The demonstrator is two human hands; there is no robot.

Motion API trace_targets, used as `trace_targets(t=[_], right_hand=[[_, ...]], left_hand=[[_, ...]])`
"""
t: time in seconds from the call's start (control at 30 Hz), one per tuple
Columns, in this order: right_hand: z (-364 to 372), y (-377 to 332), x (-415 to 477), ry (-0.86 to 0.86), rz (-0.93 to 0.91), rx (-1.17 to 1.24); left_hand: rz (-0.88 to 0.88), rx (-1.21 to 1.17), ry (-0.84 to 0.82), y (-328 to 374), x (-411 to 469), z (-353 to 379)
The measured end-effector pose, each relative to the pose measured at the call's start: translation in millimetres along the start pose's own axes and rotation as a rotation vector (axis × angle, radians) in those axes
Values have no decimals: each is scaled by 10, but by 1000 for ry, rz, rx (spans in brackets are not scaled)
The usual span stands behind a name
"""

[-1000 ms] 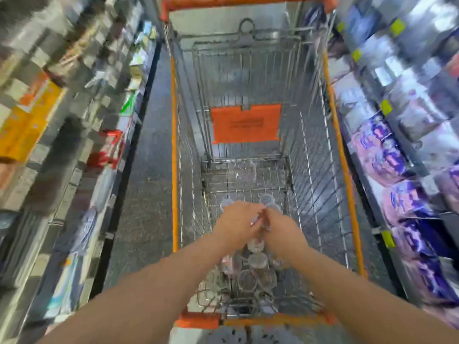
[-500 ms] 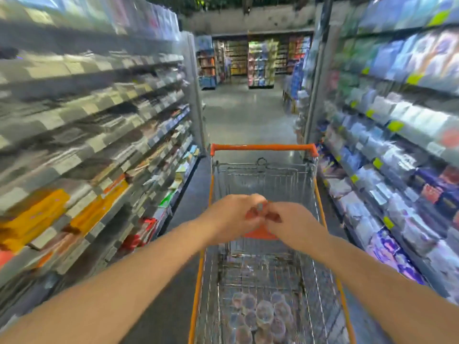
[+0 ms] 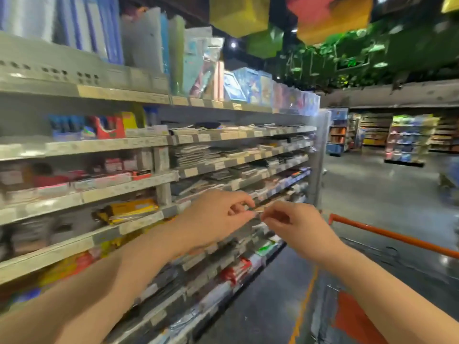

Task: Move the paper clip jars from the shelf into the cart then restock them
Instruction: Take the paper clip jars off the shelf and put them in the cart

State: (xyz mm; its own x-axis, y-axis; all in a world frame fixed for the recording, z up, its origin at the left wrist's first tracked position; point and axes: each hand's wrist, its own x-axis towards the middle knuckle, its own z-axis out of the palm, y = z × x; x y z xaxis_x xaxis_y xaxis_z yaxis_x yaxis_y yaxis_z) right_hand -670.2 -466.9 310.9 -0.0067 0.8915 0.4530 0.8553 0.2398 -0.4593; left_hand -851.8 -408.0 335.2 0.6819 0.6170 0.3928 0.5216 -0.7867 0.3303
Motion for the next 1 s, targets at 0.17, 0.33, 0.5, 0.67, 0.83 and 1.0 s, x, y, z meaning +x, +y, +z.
trace_targets(t=[0.17, 0.33, 0.5, 0.67, 0.83, 1.0], right_hand=[[638, -1056, 714, -86, -190, 67], [1438, -2123, 1518, -72, -320, 167], [2185, -3038, 2204, -105, -416, 237], [2824, -3657, 2911, -155, -509, 281], [3325, -4148, 3692, -170, -625, 270], [3716, -4592, 4639, -227, -713, 200]], left_hand=[[-151, 240, 82, -909, -643, -1011], [-349, 469, 173, -1760, -1336, -2069], [-520, 476, 295, -2568, -1949, -2834], [-621, 513, 365, -3320, -2243, -3359], [-699, 633, 383, -4075, -2204, -3815], [-806, 689, 317, -4822, -1971, -4179]])
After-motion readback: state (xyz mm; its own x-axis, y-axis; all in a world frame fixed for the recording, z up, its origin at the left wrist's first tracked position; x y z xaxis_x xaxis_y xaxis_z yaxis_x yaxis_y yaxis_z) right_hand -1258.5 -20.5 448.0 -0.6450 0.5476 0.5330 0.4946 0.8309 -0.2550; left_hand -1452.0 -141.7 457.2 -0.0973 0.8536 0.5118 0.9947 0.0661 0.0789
